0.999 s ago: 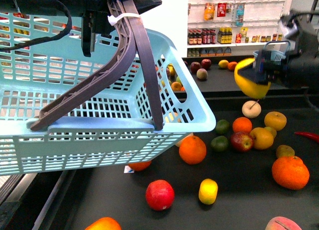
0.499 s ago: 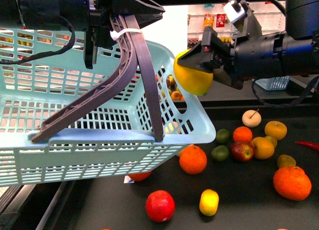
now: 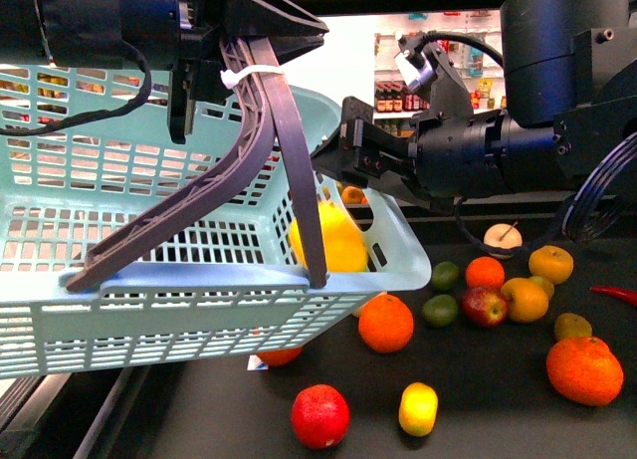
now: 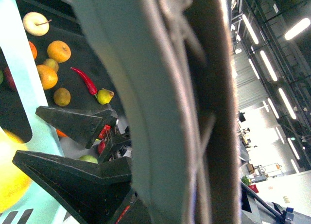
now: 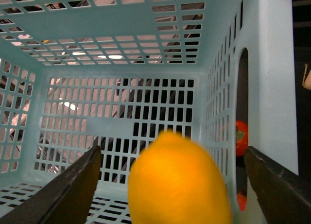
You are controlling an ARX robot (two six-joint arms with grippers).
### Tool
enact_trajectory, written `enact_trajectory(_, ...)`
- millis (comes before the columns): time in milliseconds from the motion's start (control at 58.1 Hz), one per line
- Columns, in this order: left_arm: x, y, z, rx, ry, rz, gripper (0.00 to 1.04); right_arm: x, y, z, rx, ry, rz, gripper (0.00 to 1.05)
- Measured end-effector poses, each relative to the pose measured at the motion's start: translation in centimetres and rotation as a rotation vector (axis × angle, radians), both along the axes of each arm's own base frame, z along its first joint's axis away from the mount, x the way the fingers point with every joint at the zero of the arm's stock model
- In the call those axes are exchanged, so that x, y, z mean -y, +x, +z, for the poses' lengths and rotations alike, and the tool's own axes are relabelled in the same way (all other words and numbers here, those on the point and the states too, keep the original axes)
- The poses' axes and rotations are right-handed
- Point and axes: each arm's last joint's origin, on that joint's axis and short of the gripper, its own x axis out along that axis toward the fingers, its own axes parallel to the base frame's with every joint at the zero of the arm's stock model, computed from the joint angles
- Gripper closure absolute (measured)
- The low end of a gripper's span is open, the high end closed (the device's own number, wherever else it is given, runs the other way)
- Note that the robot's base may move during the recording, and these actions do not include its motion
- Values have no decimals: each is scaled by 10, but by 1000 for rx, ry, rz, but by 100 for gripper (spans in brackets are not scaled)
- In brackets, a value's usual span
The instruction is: Pick lemon from shelf
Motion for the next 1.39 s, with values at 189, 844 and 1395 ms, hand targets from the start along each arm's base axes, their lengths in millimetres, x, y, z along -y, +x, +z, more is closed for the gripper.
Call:
enact_trajectory(189, 0, 0, -1, -6, -1, 1, 99, 10, 5, 10, 54, 36, -26, 7)
enact_trajectory(844, 0, 0, -1, -5, -1, 0, 99, 135, 44, -155, -176, -331, -321, 7)
enact_trajectory(1395, 0, 0, -1, -5, -1, -1, 99, 47, 53, -260, -365, -510, -255, 7)
